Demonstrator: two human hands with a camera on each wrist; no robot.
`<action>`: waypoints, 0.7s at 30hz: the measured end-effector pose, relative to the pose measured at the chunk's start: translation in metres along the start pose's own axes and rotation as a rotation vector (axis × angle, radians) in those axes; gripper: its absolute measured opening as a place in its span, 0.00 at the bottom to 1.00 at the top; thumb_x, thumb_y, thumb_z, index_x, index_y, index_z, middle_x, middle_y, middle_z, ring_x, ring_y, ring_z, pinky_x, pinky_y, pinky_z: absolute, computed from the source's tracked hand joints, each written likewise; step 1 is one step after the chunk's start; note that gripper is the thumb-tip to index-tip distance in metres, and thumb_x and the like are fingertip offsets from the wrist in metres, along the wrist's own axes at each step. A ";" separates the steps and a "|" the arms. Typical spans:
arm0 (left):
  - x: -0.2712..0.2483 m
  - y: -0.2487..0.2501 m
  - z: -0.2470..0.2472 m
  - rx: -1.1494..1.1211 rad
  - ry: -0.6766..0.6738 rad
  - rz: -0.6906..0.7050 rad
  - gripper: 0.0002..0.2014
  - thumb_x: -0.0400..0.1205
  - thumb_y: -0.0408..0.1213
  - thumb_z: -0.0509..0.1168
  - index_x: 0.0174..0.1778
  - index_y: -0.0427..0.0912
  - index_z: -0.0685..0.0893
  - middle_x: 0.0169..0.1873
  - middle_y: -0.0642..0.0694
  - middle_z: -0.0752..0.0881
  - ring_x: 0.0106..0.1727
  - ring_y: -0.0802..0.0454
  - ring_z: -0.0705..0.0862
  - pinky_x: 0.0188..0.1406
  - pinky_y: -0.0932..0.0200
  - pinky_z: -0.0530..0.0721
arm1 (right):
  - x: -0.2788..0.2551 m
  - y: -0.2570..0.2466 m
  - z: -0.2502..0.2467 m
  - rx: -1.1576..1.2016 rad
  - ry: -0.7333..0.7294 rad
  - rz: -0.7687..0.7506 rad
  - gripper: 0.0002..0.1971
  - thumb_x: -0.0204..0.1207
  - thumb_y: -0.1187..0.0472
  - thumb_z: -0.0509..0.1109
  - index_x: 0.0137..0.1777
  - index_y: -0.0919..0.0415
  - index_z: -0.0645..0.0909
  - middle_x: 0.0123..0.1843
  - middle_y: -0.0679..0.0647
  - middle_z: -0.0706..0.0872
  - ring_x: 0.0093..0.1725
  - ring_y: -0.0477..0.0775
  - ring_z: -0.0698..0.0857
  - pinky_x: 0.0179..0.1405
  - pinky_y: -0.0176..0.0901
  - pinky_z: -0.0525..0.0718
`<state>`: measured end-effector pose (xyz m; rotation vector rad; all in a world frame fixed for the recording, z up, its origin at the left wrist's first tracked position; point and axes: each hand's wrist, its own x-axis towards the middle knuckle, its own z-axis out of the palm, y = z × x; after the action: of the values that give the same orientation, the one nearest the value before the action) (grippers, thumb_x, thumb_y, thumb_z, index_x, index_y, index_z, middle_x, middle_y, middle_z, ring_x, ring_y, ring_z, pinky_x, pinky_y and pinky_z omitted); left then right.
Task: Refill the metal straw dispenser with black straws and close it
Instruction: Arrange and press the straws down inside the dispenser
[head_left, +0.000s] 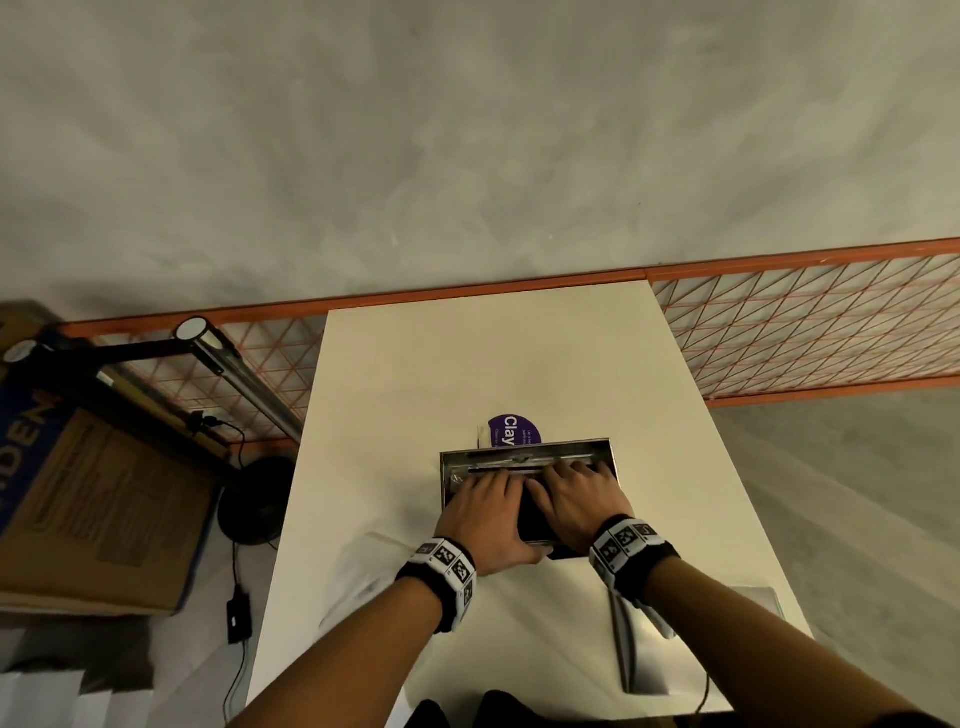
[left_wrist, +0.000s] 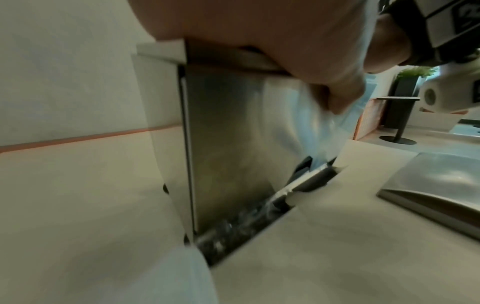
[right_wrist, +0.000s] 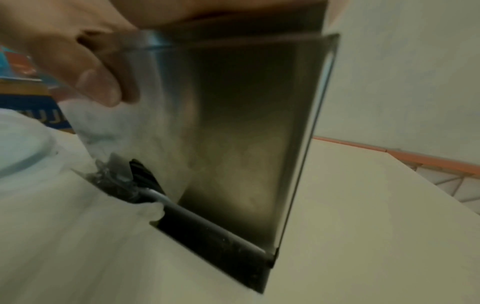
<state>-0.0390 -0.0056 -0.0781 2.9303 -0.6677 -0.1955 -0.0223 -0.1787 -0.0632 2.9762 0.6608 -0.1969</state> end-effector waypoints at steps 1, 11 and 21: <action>-0.004 0.001 0.002 0.010 0.025 0.010 0.43 0.68 0.76 0.63 0.70 0.47 0.77 0.65 0.50 0.83 0.67 0.48 0.81 0.74 0.48 0.75 | -0.002 -0.001 0.000 0.008 0.005 0.011 0.26 0.83 0.40 0.40 0.55 0.47 0.79 0.52 0.52 0.85 0.49 0.62 0.85 0.53 0.57 0.74; -0.022 0.013 0.005 0.016 0.077 0.011 0.40 0.70 0.74 0.60 0.66 0.45 0.78 0.60 0.48 0.82 0.60 0.46 0.80 0.63 0.45 0.79 | -0.034 -0.010 0.005 0.034 0.185 -0.003 0.22 0.85 0.39 0.49 0.51 0.53 0.78 0.46 0.54 0.80 0.44 0.60 0.78 0.50 0.61 0.72; -0.022 0.014 0.005 0.049 -0.094 -0.010 0.39 0.70 0.68 0.65 0.72 0.46 0.72 0.67 0.47 0.81 0.68 0.45 0.78 0.70 0.46 0.74 | -0.042 -0.002 0.004 0.053 0.047 -0.159 0.38 0.74 0.24 0.53 0.65 0.57 0.78 0.54 0.55 0.81 0.49 0.61 0.80 0.48 0.61 0.75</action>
<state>-0.0654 -0.0092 -0.0787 2.9872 -0.6805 -0.3236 -0.0616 -0.1955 -0.0616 2.9871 0.9135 -0.1577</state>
